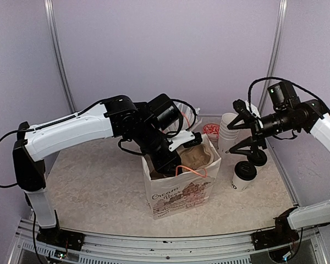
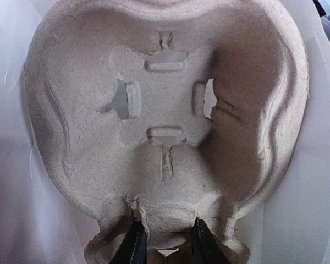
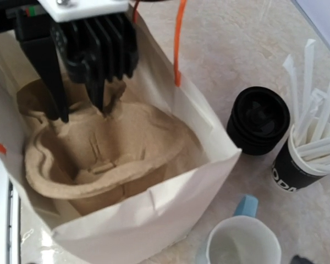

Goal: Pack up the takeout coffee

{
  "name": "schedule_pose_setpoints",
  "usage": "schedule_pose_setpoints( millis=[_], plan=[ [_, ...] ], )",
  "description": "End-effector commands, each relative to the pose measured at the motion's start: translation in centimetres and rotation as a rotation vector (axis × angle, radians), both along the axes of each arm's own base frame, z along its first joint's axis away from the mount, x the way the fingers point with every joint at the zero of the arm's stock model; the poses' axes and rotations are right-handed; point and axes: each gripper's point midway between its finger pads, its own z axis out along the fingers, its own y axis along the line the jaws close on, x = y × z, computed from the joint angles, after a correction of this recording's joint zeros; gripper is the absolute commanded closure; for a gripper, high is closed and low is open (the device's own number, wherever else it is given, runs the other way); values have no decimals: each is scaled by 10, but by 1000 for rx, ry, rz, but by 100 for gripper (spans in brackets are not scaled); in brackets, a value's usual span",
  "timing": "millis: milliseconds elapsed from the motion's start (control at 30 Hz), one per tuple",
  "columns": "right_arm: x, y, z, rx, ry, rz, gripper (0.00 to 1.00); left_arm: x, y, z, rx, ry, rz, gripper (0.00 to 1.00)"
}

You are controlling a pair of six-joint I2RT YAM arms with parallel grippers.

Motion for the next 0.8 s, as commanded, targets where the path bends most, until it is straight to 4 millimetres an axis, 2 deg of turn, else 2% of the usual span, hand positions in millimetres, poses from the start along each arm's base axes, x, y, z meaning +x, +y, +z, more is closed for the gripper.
schedule_pose_setpoints(
  millis=[0,300,467,767],
  plan=[
    [-7,-1,2,25,-16,25,6,-9,5,-3,31,33,53,81],
    [-15,1,-5,51,-9,51,6,-15,33,-10,109,103,226,81],
    [-19,3,-12,71,2,68,6,-18,39,-32,188,166,293,81],
    [-22,4,-16,78,9,96,6,-6,40,-62,286,150,359,81]
  ],
)
